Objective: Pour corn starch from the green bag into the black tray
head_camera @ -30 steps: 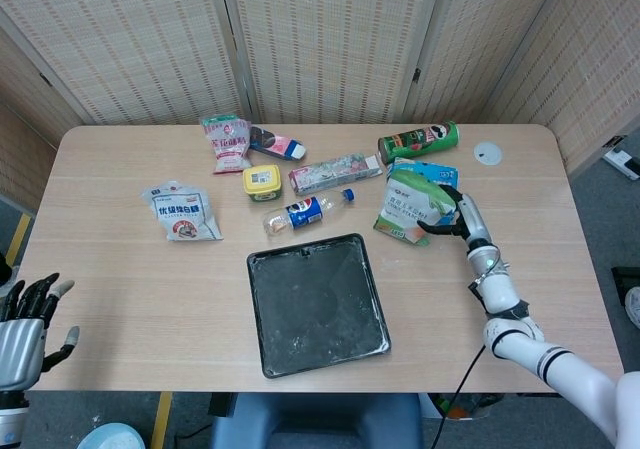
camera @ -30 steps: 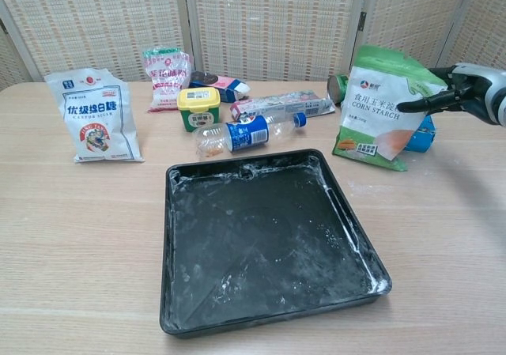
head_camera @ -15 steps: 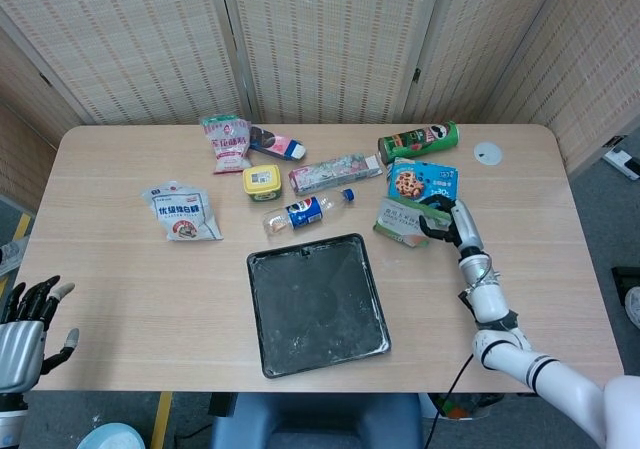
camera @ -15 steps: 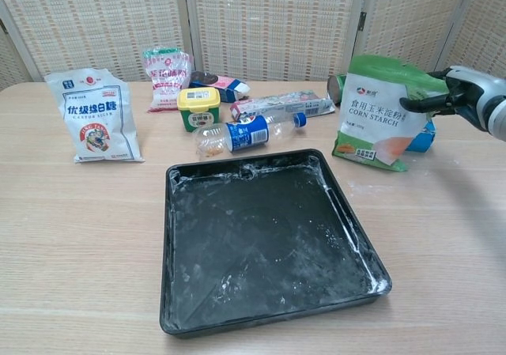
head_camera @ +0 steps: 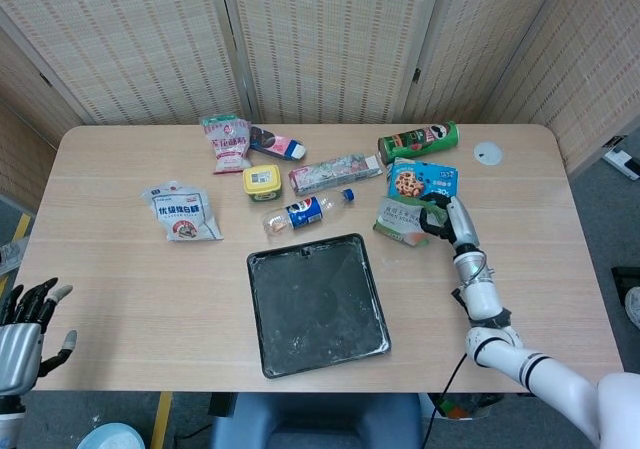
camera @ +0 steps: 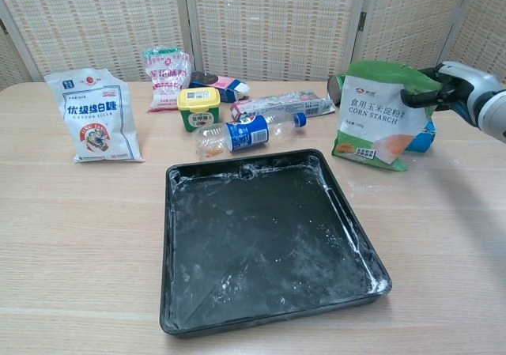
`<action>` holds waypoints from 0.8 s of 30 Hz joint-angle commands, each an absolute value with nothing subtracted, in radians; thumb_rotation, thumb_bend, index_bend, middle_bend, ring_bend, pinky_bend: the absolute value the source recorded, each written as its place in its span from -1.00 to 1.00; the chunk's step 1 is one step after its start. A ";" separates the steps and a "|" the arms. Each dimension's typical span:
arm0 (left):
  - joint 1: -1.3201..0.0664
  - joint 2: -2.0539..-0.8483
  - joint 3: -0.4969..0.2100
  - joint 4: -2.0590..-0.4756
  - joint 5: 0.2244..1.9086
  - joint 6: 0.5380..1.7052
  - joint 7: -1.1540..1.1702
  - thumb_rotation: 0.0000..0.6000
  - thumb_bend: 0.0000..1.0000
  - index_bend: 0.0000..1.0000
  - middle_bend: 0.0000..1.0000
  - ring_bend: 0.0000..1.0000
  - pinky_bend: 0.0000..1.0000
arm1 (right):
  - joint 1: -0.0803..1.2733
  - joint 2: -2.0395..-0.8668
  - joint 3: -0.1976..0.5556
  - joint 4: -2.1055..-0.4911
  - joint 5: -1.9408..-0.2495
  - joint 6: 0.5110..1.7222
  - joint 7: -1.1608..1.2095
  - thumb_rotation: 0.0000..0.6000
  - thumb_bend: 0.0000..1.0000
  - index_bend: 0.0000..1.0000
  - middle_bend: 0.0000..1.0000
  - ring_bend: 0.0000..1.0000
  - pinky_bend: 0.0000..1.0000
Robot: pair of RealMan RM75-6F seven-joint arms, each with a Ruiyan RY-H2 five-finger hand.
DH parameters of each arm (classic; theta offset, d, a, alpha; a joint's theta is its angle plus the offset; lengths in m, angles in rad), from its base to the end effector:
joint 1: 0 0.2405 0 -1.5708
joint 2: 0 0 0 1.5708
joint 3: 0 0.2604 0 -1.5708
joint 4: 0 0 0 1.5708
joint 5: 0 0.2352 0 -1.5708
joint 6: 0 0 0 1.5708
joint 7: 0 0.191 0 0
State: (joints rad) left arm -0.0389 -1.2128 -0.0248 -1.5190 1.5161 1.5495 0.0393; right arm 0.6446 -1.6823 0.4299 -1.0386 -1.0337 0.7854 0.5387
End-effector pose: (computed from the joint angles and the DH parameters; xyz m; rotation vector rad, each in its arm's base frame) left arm -0.3392 0.2099 0.1209 -1.3602 -0.8668 -0.8736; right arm -0.2502 -0.4681 -0.0245 1.0037 -1.7333 1.3307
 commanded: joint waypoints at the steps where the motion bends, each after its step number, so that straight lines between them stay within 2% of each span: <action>1: -0.038 -1.213 -0.024 -1.517 1.515 1.549 0.038 1.00 -0.08 -0.58 -0.73 -0.71 -1.00 | 0.642 -1.690 0.428 -1.044 -1.019 0.798 0.514 1.00 0.48 0.18 -0.07 0.04 0.05; 9: -0.038 -1.216 -0.023 -1.511 1.516 1.545 0.032 1.00 -0.08 -0.58 -0.72 -0.71 -1.00 | 0.606 -1.670 0.428 -1.139 -0.990 0.827 0.496 1.00 0.56 0.22 -0.05 0.08 0.11; 15: -0.037 -1.218 -0.023 -1.505 1.517 1.544 0.025 1.00 -0.08 -0.58 -0.72 -0.71 -1.00 | 0.552 -1.635 0.419 -1.301 -0.946 0.859 0.479 1.00 0.56 0.22 -0.07 0.06 0.10; 17: -0.036 -1.219 -0.022 -1.502 1.518 1.544 0.022 1.00 -0.08 -0.58 -0.72 -0.71 -1.00 | 0.534 -1.617 0.411 -1.361 -0.932 0.855 0.476 1.00 0.56 0.21 -0.11 0.02 0.04; 20: -0.034 -1.219 -0.020 -1.497 1.517 1.543 0.017 1.00 -0.08 -0.58 -0.72 -0.71 -1.00 | 0.506 -1.593 0.396 -1.439 -0.937 0.853 0.495 1.00 0.56 0.09 -0.20 -0.09 -0.08; 24: -0.030 -1.217 -0.020 -1.494 1.514 1.545 0.011 1.00 -0.08 -0.58 -0.72 -0.71 -1.00 | 0.467 -1.559 0.382 -1.525 -0.974 0.853 0.546 1.00 0.56 -0.22 -0.42 -0.25 -0.25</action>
